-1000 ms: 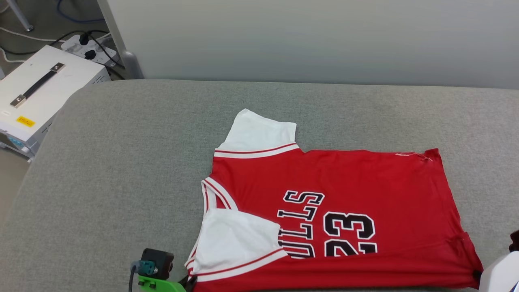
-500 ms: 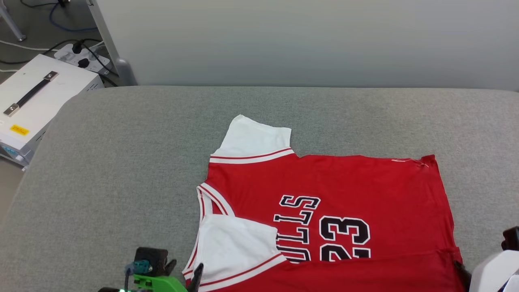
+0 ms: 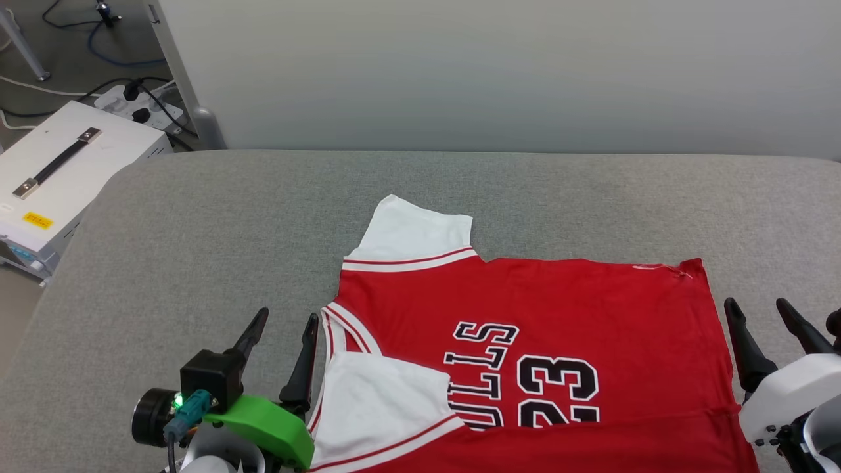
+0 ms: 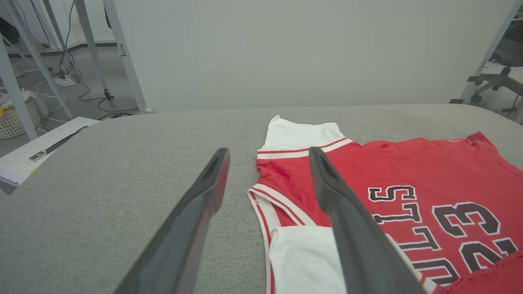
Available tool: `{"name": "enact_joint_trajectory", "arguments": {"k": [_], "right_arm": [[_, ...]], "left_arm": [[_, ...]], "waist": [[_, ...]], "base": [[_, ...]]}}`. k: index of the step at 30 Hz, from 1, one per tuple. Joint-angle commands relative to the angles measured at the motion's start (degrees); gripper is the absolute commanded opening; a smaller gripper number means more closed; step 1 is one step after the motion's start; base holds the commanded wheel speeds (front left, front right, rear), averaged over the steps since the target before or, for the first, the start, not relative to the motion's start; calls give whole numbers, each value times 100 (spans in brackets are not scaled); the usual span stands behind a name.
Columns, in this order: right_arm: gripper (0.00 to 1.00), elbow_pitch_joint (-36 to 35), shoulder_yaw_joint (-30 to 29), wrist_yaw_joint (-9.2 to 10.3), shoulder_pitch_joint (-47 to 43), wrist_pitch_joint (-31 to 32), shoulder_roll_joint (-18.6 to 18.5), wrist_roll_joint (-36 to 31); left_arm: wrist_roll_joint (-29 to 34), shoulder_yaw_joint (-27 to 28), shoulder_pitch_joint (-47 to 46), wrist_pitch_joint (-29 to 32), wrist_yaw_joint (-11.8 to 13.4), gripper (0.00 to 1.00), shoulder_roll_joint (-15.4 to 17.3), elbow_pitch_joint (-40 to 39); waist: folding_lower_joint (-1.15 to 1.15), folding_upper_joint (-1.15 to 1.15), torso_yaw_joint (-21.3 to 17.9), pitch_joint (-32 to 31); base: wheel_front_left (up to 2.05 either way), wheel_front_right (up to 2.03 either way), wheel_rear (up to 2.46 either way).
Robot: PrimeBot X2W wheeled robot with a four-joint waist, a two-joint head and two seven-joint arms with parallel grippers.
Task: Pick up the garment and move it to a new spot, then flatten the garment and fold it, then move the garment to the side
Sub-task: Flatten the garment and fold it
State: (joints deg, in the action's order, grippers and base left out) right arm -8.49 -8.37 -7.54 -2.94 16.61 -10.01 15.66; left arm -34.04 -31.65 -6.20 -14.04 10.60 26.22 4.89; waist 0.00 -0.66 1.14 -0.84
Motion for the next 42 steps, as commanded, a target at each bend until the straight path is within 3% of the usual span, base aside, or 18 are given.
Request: {"name": "enact_joint_trajectory", "arguments": {"k": [1,9,19,26,34,42], "right_arm": [[100,-46,42,5,73,-225,39,-50],[100,32,191,5,-13,-1061,259,-214],[100,133,327,5,74,-1229,339,-309],[100,33,385,5,239,-1258,376,-334],[100,-38,551,5,640,-1451,537,-370],[100,63,883,5,1046,-1701,663,-358]], "left_arm": [[104,103,-47,-63,29,100,-70,-59],[516,567,190,-94,-140,100,-403,-207],[886,1065,313,-95,-509,100,-780,-192],[909,1166,-43,-11,-867,100,-675,-8],[601,1121,-1517,1440,-1472,100,-147,122],[43,732,-3115,3452,-1770,100,389,715]], "waist": [[0,66,-4,10],[0,66,-29,77],[0,66,-127,223],[0,66,-366,598],[0,66,-856,1369],[0,66,-1410,1918]], "base": [[0,0,0],[0,0,0],[0,0,0],[0,0,0],[0,0,0],[0,0,0]]}}
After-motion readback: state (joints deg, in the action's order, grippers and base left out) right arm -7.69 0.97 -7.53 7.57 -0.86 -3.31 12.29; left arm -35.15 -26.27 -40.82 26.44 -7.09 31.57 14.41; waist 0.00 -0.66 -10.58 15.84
